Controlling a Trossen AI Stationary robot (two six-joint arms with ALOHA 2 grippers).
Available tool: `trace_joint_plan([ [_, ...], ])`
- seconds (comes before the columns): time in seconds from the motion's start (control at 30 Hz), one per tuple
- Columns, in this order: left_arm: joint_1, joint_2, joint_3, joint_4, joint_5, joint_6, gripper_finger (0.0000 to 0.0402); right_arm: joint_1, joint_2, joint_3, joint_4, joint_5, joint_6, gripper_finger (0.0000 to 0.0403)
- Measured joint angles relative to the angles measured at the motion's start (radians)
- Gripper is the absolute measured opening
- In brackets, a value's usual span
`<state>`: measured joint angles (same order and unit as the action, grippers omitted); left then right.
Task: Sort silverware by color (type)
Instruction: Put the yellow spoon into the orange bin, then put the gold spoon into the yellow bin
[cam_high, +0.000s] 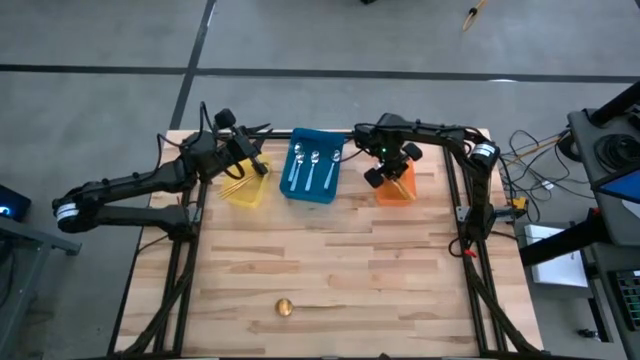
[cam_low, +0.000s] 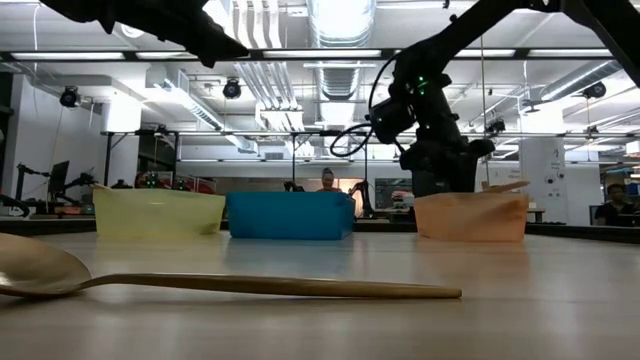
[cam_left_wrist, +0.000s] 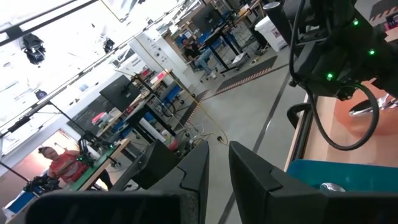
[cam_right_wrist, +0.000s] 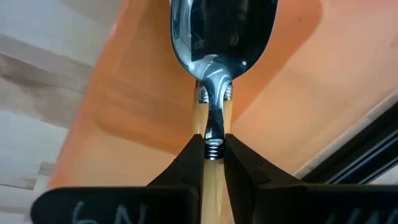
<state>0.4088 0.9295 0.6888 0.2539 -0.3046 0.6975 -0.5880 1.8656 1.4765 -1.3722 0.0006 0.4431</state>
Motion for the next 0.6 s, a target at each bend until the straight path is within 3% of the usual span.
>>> trace_joint_plan([
  [0.13,0.000,0.000,0.000,0.000,0.000,0.000,0.0045,0.000,0.000,-0.009,-0.001,0.000,-0.001,0.0031],
  [0.4,0.000,0.000,0.000,0.008,0.000,0.000,0.0045,0.000,0.000,-0.009,0.029,0.001,0.000,0.0080],
  [0.6,0.000,0.000,0.000,0.008,0.000,0.000,0.0045,0.000,0.000,-0.009,0.028,0.002,0.001,0.0082],
])
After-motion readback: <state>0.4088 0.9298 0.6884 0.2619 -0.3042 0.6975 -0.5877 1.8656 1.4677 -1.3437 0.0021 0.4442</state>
